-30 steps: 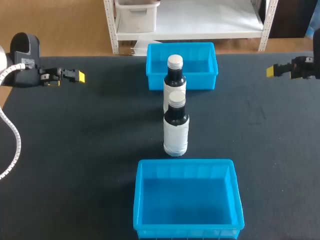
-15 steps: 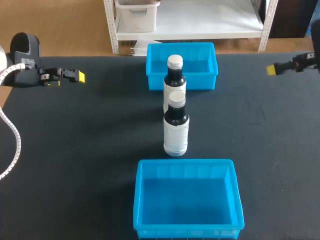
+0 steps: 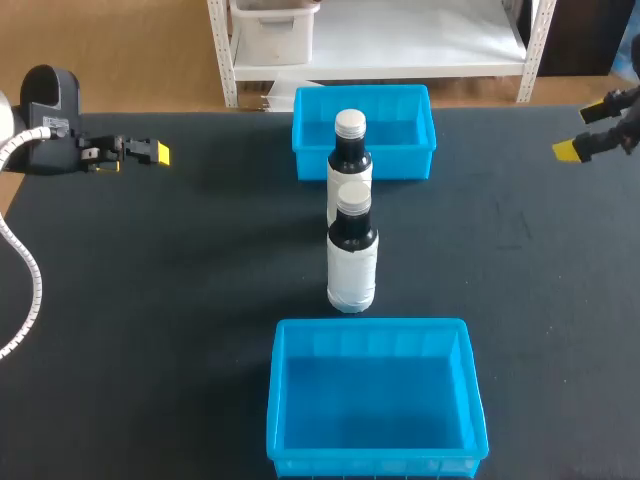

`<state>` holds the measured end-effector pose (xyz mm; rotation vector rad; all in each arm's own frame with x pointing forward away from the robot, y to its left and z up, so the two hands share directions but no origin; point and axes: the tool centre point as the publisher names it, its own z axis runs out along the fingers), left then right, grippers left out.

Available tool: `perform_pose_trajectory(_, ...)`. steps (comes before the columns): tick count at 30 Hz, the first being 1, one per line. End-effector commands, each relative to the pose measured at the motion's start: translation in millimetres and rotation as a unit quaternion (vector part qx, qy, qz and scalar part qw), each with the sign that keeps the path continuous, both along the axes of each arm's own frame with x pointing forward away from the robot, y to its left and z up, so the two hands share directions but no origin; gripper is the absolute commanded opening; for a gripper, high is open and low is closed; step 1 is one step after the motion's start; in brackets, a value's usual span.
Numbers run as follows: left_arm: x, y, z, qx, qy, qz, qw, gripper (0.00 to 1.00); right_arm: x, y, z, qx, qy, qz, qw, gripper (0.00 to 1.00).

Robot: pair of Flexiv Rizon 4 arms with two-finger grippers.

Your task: Pick up the bottle, and place it in the far bin if it is heavy, or in the near bin if it is light.

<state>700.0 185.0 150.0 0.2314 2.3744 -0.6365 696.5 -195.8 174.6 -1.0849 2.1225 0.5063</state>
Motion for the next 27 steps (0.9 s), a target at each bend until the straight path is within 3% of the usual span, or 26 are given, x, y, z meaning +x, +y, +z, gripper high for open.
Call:
perform_pose_trajectory(1, 0.0, 0.0, 0.0, 0.000, 0.000, 0.000, 1.000, 1.00, 4.6, -3.2, -1.4, 0.037, 0.046, 0.178, 0.982, 1.00)
perform_pose_trajectory(6, 0.0, 0.0, 0.0, 0.000, 0.000, 0.000, 1.000, 1.00, -2.6, 18.9, -0.5, 0.042, -0.004, 0.253, 0.967, 1.00)
perform_pose_trajectory(11, 0.0, 0.0, 0.0, 0.000, 0.000, 0.000, 1.000, 1.00, -19.9, 43.3, 5.8, 0.049, -0.033, 0.280, 0.958, 1.00)
perform_pose_trajectory(19, 0.0, 0.0, 0.0, 0.000, 0.000, 0.000, 1.000, 1.00, -44.0, 88.5, 2.1, 0.042, -0.009, 0.280, 0.959, 1.00)
perform_pose_trajectory(27, 0.0, 0.0, 0.0, 0.000, 0.000, 0.000, 1.000, 1.00, -61.3, 133.2, -8.0, 0.047, -0.028, 0.275, 0.960, 1.00)
